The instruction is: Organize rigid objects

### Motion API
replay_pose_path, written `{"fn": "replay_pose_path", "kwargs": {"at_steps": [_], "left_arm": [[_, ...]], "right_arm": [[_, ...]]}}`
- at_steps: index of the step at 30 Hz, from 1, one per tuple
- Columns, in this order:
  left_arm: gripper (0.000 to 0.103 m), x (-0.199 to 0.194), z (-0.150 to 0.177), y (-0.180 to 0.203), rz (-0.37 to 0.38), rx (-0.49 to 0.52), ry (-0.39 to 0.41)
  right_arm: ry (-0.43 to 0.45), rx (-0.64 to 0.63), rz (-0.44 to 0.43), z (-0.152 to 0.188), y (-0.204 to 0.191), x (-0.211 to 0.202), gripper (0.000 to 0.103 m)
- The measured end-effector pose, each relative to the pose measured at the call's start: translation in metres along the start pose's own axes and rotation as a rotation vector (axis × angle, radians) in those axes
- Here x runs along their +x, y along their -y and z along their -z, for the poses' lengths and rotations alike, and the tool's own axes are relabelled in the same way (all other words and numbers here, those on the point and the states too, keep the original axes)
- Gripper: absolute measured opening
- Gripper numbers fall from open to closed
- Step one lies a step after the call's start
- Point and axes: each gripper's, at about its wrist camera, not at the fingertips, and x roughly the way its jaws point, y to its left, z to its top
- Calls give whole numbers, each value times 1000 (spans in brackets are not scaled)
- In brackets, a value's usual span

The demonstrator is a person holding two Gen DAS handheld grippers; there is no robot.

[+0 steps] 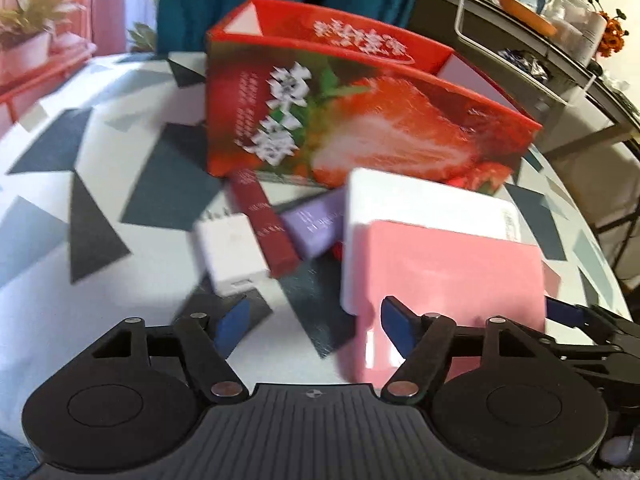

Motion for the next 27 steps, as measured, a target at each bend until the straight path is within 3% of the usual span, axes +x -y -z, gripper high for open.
{"fn": "replay_pose_path", "kwargs": {"at_steps": [8,15,19,24,27], "left_arm": [[69,12,4,7,83,18,-40],[58,19,6,17,167,67,-3],[61,20,11,27,173,115,14],[62,27,11,20,208,64,-7],[63,26,11,21,185,67,24]], "right_arm": [[-15,-8,-28,1,-2,4,84],[-20,-13,-27,1,-3,4,84],[-24,0,-21,0,-1,4,81],[-27,5,-17,0,-2,4,81],[-30,20,-18,0,-1,4,81]]}}
